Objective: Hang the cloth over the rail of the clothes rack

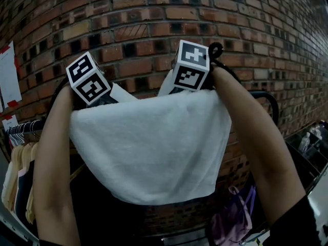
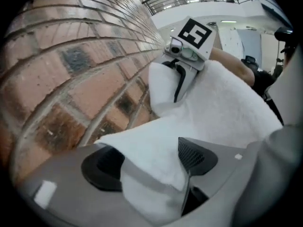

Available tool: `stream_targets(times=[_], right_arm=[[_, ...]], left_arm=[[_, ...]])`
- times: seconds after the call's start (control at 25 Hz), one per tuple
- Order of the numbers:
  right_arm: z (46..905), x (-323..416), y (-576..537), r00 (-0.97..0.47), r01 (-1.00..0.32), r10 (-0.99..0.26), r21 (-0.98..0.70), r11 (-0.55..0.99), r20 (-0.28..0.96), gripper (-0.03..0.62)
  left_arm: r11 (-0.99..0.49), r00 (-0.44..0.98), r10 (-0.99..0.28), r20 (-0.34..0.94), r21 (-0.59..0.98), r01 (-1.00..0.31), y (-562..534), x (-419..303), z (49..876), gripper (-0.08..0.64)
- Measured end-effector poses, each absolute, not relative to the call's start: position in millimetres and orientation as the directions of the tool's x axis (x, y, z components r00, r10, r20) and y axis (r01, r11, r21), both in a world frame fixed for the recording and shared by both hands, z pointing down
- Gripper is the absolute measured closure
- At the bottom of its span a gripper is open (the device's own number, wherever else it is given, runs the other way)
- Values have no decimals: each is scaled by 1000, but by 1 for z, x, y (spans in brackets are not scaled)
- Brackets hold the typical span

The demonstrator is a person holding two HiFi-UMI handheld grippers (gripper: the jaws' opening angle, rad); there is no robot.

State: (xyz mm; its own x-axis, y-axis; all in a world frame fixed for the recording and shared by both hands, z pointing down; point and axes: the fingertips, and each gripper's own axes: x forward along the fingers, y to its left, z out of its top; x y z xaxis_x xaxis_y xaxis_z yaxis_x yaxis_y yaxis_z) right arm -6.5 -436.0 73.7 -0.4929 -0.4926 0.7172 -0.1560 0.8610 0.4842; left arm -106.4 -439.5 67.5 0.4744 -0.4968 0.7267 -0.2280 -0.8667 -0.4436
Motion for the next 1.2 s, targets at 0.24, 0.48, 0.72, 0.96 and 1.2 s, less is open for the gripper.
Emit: stream_targets(times=[0.24, 0.48, 0.72, 0.96, 1.2], right_arm=[[59, 0, -434, -548, -204, -495, 466, 861, 675, 373], [56, 20, -452, -429, -219, -619, 590, 777, 657, 374], [39, 24, -463, -391, -219, -726, 708, 671, 566, 374], [-15, 7, -460, -403, -200, -867, 897, 395, 292, 374], [-59, -9, -427, -431, -224, -899, 956, 190, 78, 388]], left_arm=[[-855, 391, -518, 761, -448, -260, -445, -132, 83, 190], [-841, 370, -541, 756, -495, -219, -446, -128, 81, 193], [-824, 354, -565, 745, -536, -185, -448, -124, 79, 193], [-674, 384, -711, 588, -725, -138, -450, -107, 36, 195], [-370, 385, -877, 286, -915, -162, -439, -95, -32, 224]])
